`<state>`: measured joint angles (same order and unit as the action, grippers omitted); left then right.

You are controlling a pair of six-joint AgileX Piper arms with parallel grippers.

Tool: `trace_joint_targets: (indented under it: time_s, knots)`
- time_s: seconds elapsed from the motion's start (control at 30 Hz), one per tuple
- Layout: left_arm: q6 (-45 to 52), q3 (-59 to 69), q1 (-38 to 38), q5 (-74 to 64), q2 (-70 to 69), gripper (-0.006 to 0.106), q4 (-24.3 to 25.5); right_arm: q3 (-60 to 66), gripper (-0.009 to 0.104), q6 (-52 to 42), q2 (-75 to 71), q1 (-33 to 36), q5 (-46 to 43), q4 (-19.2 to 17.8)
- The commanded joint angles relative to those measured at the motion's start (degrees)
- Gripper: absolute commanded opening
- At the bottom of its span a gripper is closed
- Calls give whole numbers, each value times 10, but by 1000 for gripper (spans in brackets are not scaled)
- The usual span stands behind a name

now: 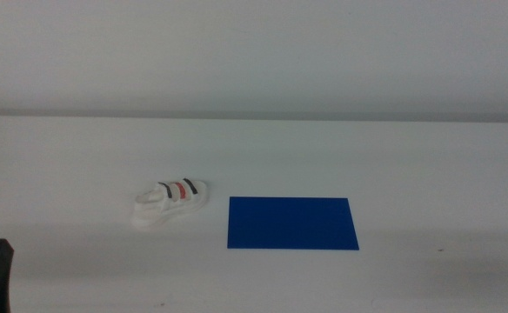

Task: Use one arm to grab the shoe from the table and place it on the mat.

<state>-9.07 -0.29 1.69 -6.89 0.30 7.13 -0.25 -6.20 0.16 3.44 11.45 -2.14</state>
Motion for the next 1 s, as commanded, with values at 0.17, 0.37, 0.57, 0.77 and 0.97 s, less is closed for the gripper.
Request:
trace_joint_targets:
  time_s: [0.17,0.37,0.57,0.77,0.97]
  knots:
    - [-2,-273,-65,-261,244,94,0,24,93,0,-22,0,-4,-1]
    - [15,-558,-100,-510,511,94,-10,24,93,0,-22,0,-4,-1]
    - [118,-714,-126,-637,718,94,-33,24,93,0,-22,0,-4,-1]
    - [291,-810,-133,-657,873,94,-63,24,93,0,-22,0,-4,-1]
    - [463,-828,-133,-603,962,94,-78,24,93,0,-22,0,-4,-1]
